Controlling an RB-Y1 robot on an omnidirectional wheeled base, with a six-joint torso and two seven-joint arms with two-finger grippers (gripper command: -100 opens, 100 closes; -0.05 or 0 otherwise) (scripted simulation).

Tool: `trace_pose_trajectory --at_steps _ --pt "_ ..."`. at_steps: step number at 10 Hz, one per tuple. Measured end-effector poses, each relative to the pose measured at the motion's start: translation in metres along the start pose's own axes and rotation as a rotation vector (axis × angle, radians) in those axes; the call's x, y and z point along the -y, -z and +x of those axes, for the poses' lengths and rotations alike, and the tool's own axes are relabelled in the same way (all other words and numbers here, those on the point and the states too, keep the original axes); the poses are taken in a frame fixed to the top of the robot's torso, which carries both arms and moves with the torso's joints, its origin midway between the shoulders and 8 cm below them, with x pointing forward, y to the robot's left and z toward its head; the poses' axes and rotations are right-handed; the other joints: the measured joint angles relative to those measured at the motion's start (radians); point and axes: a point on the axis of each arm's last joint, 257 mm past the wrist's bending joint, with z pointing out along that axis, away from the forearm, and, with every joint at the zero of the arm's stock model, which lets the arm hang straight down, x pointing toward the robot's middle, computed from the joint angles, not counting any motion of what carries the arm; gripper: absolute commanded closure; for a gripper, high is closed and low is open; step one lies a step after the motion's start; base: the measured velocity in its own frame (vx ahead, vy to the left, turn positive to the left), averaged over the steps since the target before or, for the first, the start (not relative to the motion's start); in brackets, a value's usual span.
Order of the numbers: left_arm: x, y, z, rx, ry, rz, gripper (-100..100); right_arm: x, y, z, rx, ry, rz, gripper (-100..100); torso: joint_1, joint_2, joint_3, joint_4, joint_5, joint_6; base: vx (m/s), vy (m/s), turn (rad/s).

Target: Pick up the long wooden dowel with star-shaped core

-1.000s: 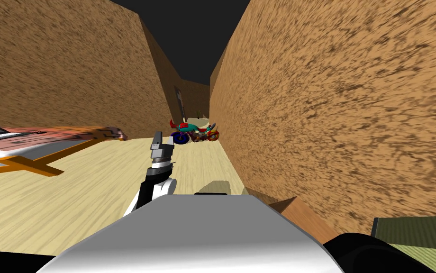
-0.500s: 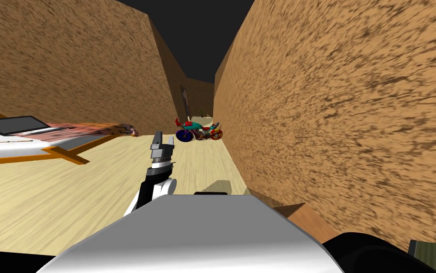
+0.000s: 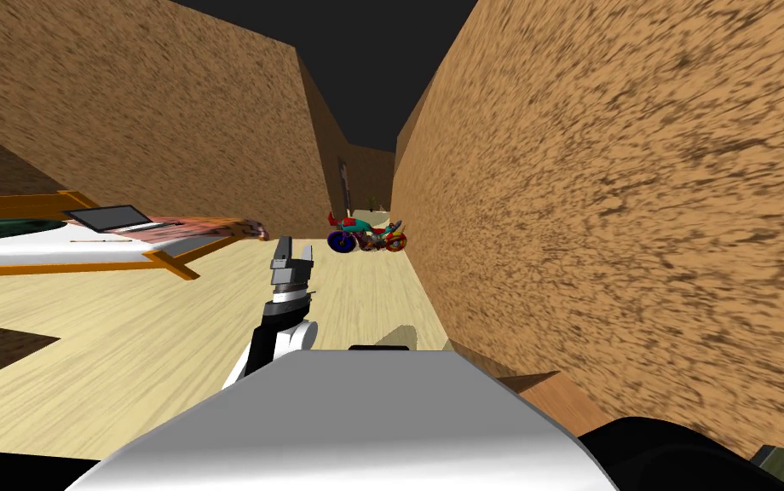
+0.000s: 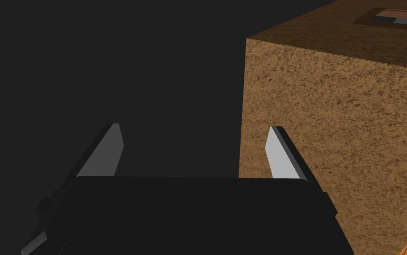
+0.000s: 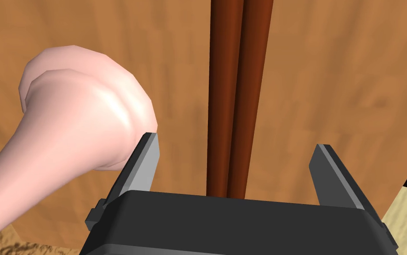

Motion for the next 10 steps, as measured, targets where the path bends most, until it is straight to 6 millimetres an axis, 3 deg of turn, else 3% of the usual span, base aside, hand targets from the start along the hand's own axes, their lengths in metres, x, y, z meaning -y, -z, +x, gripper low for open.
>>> trace_pose_trajectory --at_steps 10 --pt "0.0 0.0 0.0 0.0 0.0 0.0 0 0.009 -0.004 0.015 -0.006 -0.146 0.002 -100 0.001 0.001 0.001 0.0 0.0 0.002 -0.076 0.049 0.144"
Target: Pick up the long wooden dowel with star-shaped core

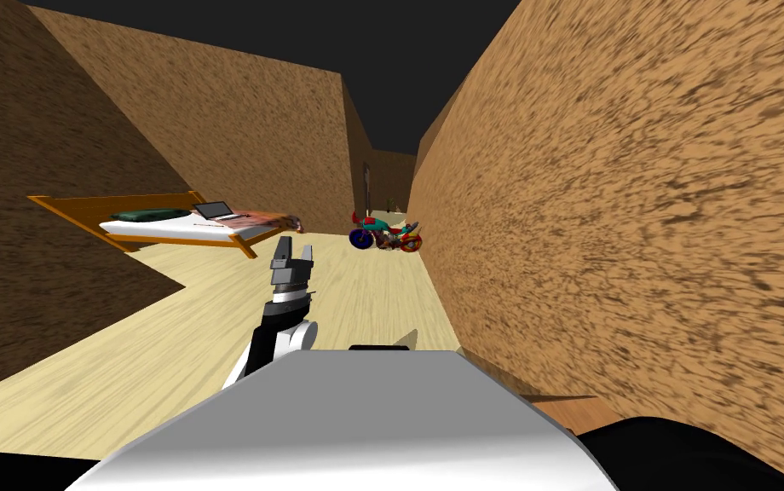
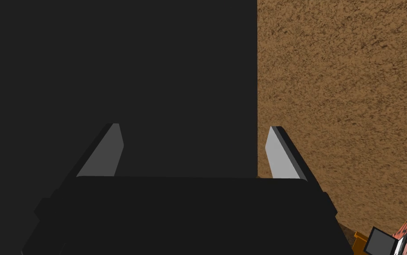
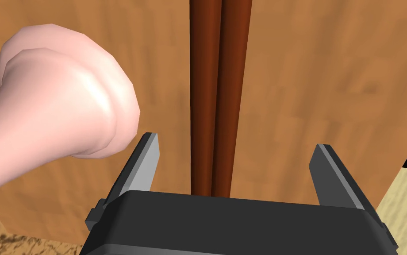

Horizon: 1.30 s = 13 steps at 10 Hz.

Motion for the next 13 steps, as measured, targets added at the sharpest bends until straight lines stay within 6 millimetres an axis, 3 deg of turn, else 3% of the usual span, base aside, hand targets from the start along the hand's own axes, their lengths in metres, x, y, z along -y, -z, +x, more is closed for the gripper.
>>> trace_pose_trajectory --at_steps 1,5,7,13 --pt "0.0 0.0 0.0 0.0 0.0 0.0 0 0.0 0.0 0.001 -0.001 -0.002 0.0 100 -0.002 -0.003 -0.001 0.0 -0.001 0.0 -0.007 0.005 -0.002" --pt "0.0 0.0 0.0 0.0 0.0 0.0 0 0.0 0.0 0.001 -0.001 -0.002 0.0 100 -0.005 -0.006 -0.003 -0.001 -0.001 0.0 0.0 0.0 0.0" --pt "0.0 0.0 0.0 0.0 0.0 0.0 0 0.0 0.0 0.001 -0.001 -0.002 0.0 -100 -0.005 -0.006 -0.004 -0.001 -0.001 0.0 0.007 -0.014 -0.009" --pt "0.0 0.0 0.0 0.0 0.0 0.0 0 -0.006 0.009 -0.023 0.041 0.013 -0.056 -100 -0.006 -0.007 -0.004 -0.002 -0.002 0.0 0.012 -0.026 -0.004"
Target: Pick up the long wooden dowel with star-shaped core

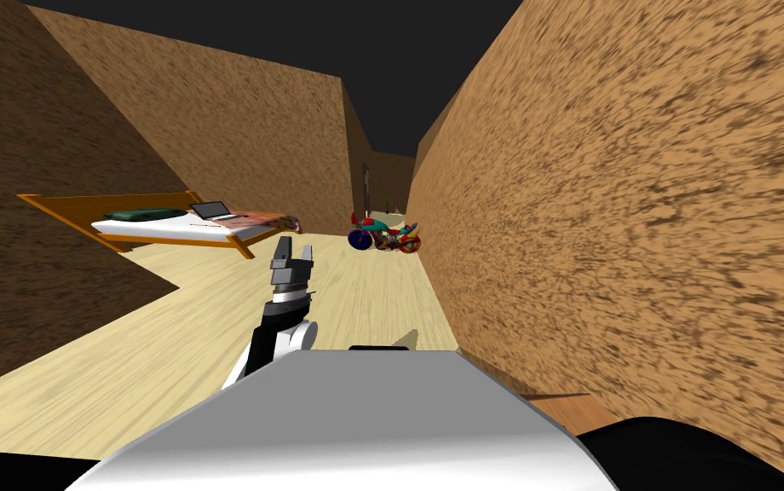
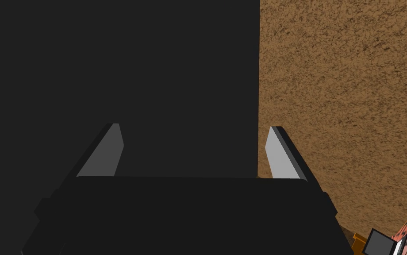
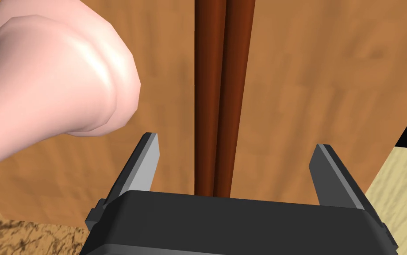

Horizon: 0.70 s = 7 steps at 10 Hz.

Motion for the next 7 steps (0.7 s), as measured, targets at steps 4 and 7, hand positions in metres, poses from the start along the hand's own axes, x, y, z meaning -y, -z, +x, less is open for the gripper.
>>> trace_pose_trajectory --at_steps 4,7 --pt "0.0 0.0 0.0 0.0 0.0 0.0 0 -0.0002 -0.0009 -0.0013 -0.003 0.018 0.006 -100 0.001 -0.003 -0.002 -0.001 0.0 0.0 0.047 0.0 -0.091" --pt "0.0 0.0 0.0 0.0 0.0 0.0 0 0.0001 -0.0022 -0.0037 -0.007 0.051 0.019 -100 0.001 -0.004 -0.002 -0.001 0.0 0.0 0.071 0.004 -0.107"
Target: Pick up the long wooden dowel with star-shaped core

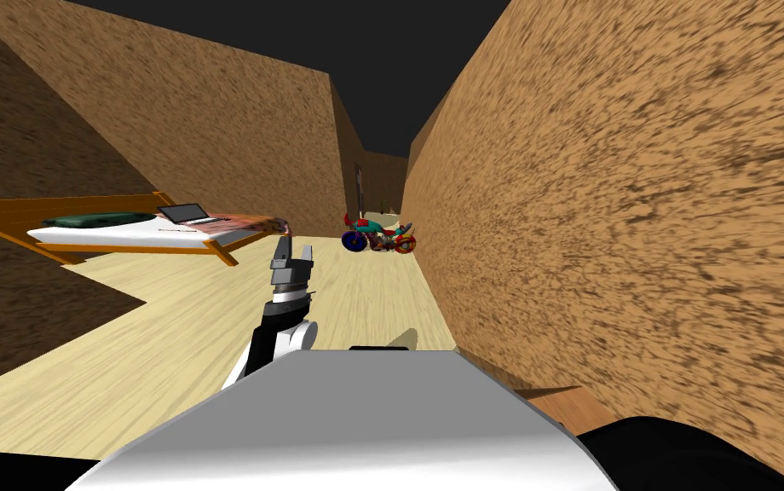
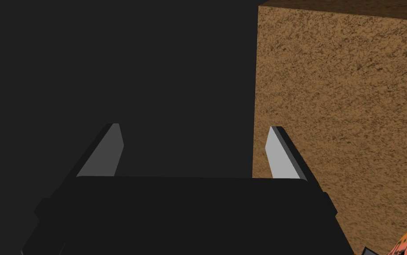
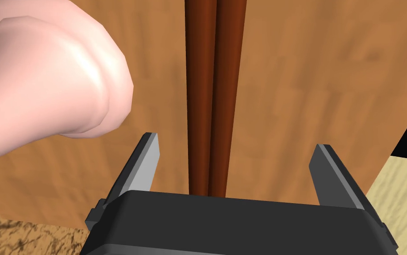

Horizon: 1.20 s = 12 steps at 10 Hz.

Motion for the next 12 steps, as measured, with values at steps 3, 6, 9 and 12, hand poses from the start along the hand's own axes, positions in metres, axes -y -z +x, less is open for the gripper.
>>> trace_pose_trajectory --at_steps 3,6,9,12 --pt "0.0 0.0 0.0 0.0 0.0 0.0 0 0.0 -0.0011 -0.002 -0.003 0.025 0.011 100 0.0 0.002 0.001 0.0 0.0 0.0 0.034 0.005 -0.044" --pt "0.0 0.0 0.0 0.0 0.0 0.0 0 0.0001 -0.0011 -0.0021 -0.003 0.025 0.011 100 0.0 0.005 0.003 0.001 0.0 0.0 0.0 0.0 0.0" --pt "0.0 0.0 0.0 0.0 0.0 0.0 0 0.0001 -0.0011 -0.0021 -0.003 0.025 0.011 -100 0.0 0.005 0.003 0.001 0.0 0.0 -0.021 -0.024 -0.029" --pt "0.0 0.0 0.0 0.0 0.0 0.0 0 -0.0008 0.002 -0.0065 0.005 0.034 -0.002 -100 -0.001 0.006 0.004 0.001 0.0 0.0 0.003 -0.025 -0.072"
